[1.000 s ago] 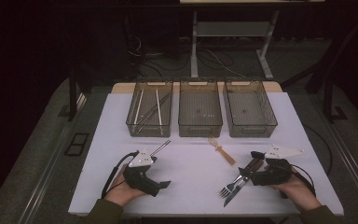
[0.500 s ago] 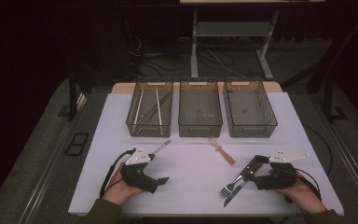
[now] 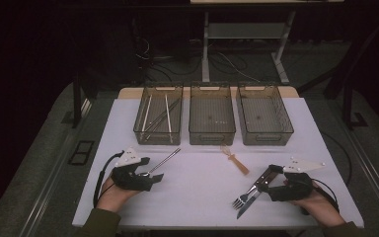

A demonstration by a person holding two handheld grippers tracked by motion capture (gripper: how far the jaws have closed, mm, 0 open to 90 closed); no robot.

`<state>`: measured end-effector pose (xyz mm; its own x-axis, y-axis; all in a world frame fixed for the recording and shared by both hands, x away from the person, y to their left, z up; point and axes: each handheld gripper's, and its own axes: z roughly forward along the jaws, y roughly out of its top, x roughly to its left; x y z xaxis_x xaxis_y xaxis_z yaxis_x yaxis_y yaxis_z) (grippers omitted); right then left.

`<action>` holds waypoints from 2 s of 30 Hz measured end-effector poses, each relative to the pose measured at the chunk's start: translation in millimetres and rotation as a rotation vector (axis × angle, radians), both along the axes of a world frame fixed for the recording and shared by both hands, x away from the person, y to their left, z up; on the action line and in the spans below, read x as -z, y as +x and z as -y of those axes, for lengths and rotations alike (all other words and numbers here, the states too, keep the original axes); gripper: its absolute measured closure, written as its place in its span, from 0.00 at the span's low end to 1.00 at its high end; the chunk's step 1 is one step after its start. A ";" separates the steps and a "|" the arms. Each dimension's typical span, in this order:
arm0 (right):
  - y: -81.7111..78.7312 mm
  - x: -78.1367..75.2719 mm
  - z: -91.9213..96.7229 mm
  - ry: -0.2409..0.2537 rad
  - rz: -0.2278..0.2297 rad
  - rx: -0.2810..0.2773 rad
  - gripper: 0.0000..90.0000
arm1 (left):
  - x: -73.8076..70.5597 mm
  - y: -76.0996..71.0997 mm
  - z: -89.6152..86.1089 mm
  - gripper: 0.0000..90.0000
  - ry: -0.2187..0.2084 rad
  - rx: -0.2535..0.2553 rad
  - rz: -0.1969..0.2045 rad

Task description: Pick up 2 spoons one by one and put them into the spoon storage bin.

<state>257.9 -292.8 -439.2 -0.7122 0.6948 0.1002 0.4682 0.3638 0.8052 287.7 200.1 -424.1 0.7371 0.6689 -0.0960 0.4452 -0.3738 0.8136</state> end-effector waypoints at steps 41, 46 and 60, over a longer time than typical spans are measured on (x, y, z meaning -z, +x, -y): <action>0.2 1.6 -1.6 -0.024 -0.005 -0.007 0.19 | 17.3 2.6 -15.9 0.63 0.176 -0.057 -0.149; 0.4 1.9 -2.0 -0.031 -0.006 -0.011 0.19 | 16.4 2.3 -12.3 0.68 0.193 -0.046 -0.151; 0.5 2.9 -3.0 -0.046 -0.011 -0.013 0.19 | 13.4 3.1 -9.4 0.83 0.188 -0.056 -0.164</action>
<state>258.4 -289.8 -442.2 -0.7204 0.6893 0.0765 0.4720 0.4065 0.7823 290.8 209.5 -437.5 0.6830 0.7259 -0.0812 0.5898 -0.4824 0.6476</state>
